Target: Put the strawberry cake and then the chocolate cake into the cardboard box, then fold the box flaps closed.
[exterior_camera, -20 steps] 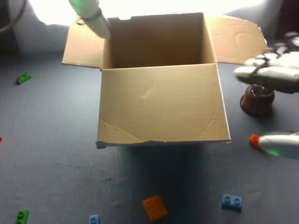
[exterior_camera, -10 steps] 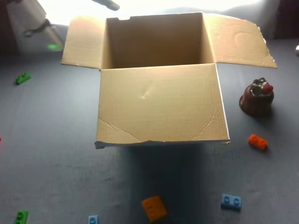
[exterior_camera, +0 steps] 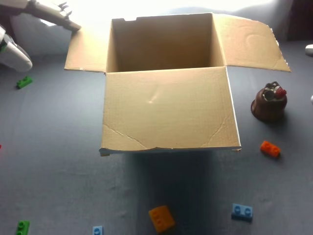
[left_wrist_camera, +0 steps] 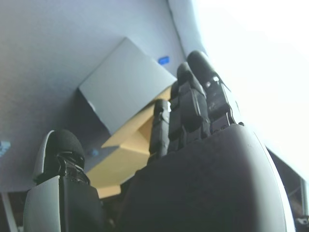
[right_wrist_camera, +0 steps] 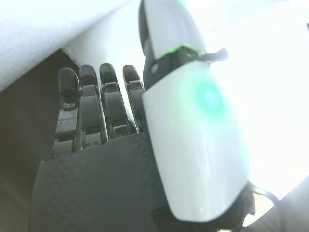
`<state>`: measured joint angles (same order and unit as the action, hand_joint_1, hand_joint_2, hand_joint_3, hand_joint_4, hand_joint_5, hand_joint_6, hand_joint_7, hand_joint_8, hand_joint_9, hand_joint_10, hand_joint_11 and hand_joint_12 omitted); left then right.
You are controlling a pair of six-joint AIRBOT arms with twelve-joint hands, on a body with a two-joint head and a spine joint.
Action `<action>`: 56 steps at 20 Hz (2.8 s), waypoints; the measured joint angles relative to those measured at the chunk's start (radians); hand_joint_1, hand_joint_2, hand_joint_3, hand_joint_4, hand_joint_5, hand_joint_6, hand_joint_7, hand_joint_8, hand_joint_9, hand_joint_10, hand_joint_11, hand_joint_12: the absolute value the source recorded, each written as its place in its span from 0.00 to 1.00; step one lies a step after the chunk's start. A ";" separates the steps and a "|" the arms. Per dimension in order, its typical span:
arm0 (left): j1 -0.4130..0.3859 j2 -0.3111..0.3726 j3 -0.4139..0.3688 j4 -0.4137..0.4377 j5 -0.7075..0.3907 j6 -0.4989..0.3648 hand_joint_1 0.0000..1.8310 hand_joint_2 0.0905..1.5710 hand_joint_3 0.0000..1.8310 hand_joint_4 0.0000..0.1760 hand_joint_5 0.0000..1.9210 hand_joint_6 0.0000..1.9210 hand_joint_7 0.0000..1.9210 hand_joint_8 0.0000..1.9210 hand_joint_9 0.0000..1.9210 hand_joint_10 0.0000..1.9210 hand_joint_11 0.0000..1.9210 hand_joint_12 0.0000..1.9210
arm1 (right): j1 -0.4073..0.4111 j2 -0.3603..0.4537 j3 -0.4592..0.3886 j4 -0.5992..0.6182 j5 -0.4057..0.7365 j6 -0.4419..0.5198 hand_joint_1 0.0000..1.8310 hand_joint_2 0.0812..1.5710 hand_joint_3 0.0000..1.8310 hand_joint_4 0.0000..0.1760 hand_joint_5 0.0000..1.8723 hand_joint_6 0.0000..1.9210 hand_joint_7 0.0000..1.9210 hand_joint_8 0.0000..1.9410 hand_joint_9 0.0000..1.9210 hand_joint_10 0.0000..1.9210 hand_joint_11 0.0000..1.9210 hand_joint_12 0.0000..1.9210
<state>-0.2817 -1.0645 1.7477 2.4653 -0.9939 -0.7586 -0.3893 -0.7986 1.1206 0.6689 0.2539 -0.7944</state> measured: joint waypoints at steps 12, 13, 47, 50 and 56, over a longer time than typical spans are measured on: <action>0.192 0.146 -0.112 -0.188 -0.058 -0.003 0.00 0.78 0.00 0.00 0.05 0.00 0.06 0.00 0.05 0.00 0.00 0.23 | -0.039 -0.249 0.208 -0.130 0.000 -0.044 0.55 0.64 0.00 0.11 0.07 0.00 0.09 0.00 0.10 0.00 0.00 0.30; 0.214 0.146 -0.116 -0.226 -0.065 0.002 0.00 0.78 0.00 0.00 0.04 0.00 0.05 0.00 0.05 0.00 0.00 0.23 | -0.034 -0.258 0.214 -0.150 0.009 -0.045 0.55 0.64 0.00 0.12 0.06 0.00 0.09 0.00 0.10 0.00 0.00 0.31; 0.499 0.139 -0.166 -0.606 -0.073 0.325 0.00 0.77 0.00 0.00 0.06 0.00 0.07 0.00 0.07 0.00 0.00 0.29 | -0.027 -0.330 0.251 -0.184 0.063 -0.106 0.66 0.73 0.00 0.00 0.53 0.47 0.42 0.69 0.31 0.63 0.11 0.93; 0.494 0.139 -0.166 -0.604 -0.073 0.324 0.00 0.77 0.00 0.00 0.05 0.00 0.07 0.00 0.07 0.00 0.00 0.30 | -0.027 -0.325 0.250 -0.184 0.062 -0.105 0.66 0.72 0.00 0.00 0.53 0.47 0.43 0.68 0.32 0.60 0.11 0.91; 0.491 0.138 -0.161 -0.597 -0.073 0.324 0.00 0.78 0.00 0.00 0.06 0.00 0.07 0.00 0.07 0.00 0.00 0.30 | -0.002 -0.225 0.221 -0.186 0.048 -0.075 0.66 0.73 0.00 0.00 0.52 0.49 0.42 0.70 0.30 0.62 0.11 0.92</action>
<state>0.2096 -0.9264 1.5871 1.8683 -1.0668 -0.4347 -0.3908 -1.0237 1.3415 0.4828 0.3019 -0.8692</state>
